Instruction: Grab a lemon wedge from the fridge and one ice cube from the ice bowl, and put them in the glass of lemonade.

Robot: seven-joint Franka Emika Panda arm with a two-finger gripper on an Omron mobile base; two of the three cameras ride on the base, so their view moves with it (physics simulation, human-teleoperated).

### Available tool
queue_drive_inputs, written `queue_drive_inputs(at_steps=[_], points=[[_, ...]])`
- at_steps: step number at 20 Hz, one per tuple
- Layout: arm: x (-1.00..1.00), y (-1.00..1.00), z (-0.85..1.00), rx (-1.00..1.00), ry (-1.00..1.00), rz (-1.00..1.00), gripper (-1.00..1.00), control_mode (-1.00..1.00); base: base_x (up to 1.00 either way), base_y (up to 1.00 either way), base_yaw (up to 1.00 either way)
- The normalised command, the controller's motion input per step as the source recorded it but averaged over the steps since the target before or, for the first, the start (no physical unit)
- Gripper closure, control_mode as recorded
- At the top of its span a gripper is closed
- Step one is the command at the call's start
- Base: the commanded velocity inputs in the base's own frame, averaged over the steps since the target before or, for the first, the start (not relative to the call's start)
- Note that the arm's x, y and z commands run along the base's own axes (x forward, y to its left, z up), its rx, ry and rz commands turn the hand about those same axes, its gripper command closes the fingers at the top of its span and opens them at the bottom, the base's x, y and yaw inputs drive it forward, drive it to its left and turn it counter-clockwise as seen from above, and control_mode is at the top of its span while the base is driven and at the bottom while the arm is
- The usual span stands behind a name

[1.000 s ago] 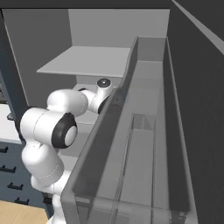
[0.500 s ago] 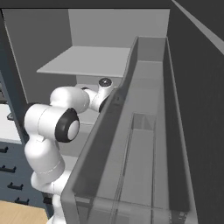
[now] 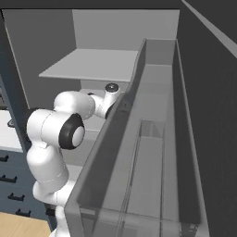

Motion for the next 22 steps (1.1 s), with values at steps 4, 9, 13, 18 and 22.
queue_drive_inputs(at_steps=[4, 9, 13, 18, 22], points=[[0.0, 0.0, -0.08, 0.0, 0.04, 0.0, 1.0, -1.0, 0.0, 0.0, 0.0], [0.0, 0.01, -0.08, 0.0, 0.03, 0.0, 1.0, -1.0, 0.0, 0.0, 0.0], [-0.06, 0.0, -0.03, 0.0, 0.0, 0.0, 1.0, -1.0, 0.0, 0.0, 0.0], [-0.54, 0.0, 0.0, 0.0, -0.01, 0.0, 1.0, -1.0, 0.0, 0.0, 0.0], [-1.0, 0.0, 0.0, 0.0, -0.1, 0.0, 1.0, -1.0, 0.0, 0.0, 0.0]])
